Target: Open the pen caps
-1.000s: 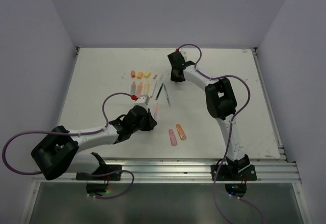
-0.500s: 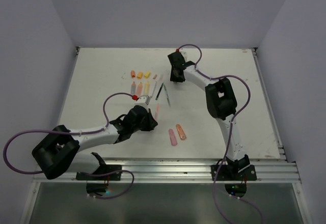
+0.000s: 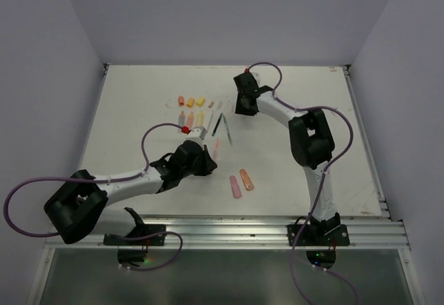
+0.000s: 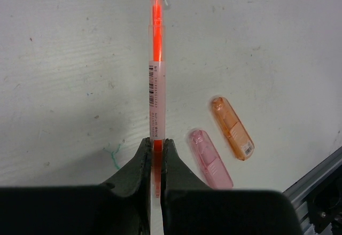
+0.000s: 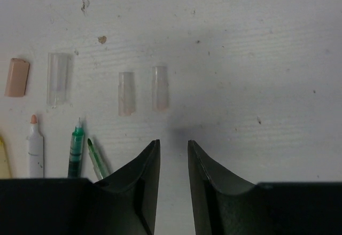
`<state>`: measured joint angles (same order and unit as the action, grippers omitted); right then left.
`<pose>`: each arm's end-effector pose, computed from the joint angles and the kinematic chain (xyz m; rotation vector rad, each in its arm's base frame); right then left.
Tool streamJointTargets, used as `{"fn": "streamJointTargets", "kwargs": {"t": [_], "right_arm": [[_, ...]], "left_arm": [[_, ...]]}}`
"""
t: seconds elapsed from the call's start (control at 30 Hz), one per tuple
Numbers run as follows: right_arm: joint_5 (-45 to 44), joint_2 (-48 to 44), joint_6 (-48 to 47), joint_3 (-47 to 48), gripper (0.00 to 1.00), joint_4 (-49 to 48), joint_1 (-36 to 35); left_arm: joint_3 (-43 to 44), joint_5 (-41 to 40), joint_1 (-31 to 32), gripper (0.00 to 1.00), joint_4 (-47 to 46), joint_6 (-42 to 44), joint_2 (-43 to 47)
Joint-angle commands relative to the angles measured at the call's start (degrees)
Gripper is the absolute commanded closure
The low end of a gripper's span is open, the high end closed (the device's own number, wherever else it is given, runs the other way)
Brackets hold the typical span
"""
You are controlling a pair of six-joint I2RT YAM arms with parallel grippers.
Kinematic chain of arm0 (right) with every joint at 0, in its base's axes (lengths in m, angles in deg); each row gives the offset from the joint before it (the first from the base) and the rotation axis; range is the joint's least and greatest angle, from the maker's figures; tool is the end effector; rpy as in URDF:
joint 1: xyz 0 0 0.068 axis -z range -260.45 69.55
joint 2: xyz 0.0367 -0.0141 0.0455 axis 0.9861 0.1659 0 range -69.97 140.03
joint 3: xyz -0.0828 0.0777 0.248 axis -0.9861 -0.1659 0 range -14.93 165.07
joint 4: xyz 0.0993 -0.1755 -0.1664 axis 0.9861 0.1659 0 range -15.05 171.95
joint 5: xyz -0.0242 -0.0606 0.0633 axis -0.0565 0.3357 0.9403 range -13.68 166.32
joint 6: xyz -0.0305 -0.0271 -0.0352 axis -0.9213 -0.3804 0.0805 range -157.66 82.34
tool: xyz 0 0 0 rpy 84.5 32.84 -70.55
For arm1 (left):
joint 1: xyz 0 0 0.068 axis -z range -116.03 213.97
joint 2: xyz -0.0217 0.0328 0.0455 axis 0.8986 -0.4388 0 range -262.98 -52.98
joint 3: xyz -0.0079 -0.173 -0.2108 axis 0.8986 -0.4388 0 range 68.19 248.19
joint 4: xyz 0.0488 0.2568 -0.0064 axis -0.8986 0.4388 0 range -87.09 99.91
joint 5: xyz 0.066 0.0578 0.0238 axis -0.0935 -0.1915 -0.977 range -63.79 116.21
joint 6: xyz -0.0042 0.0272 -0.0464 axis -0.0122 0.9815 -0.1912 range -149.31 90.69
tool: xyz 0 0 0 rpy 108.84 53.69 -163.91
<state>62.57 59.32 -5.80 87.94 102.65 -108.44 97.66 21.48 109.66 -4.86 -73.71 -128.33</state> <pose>0.4428 0.2257 0.1746 0.1805 2.4757 0.1413 0.1787 -0.1789 0.1672 -0.0207 2.3446 -0.7386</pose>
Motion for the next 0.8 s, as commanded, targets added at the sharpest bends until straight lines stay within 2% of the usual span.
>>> {"fn": "streamJointTargets", "kwargs": {"t": [0.0, 0.07, 0.2, 0.23, 0.33, 0.43, 0.57, 0.67, 0.77], "right_arm": [[0.7, -13.1, 0.4, -3.8, 0.67, -2.5, 0.4], [1.2, -17.2, 0.4, -8.4, 0.65, -3.5, 0.3], [1.5, -28.1, 0.1, -17.0, 0.54, -6.2, 0.4], [1.1, -32.8, 0.0, -18.9, 0.46, -6.7, 0.4], [0.3, -41.7, -0.4, -26.9, 0.34, -8.8, 0.4], [-0.3, -48.3, 0.3, -34.6, 0.26, -11.0, 0.5], [-1.4, -60.6, 2.2, -46.0, 0.08, -14.9, 0.5], [-3.9, -65.9, 2.9, -54.1, 0.02, -19.8, 0.5], [-6.8, -71.1, 2.9, -59.5, 0.02, -23.0, 0.6]], "left_arm": [[5.1, -0.5, -0.4, 1.00, 0.1, 0.5, -0.8], [7.9, -0.7, -0.3, 1.00, 0.9, 0.8, -1.6], [13.9, -1.7, -0.3, 1.00, 3.4, 1.9, -6.6], [17.0, -1.9, -0.4, 1.00, 4.0, 2.0, -7.9], [24.4, -3.4, -0.3, 1.00, 6.4, 3.0, -13.5], [31.9, -5.2, -0.4, 1.00, 10.0, 4.1, -19.8], [39.6, -7.7, -0.6, 1.00, 12.8, 4.6, -27.3], [43.9, -8.4, -1.1, 1.00, 14.0, 4.6, -32.7], [47.9, -9.9, -1.6, 1.00, 16.1, 5.0, -37.6]]}}
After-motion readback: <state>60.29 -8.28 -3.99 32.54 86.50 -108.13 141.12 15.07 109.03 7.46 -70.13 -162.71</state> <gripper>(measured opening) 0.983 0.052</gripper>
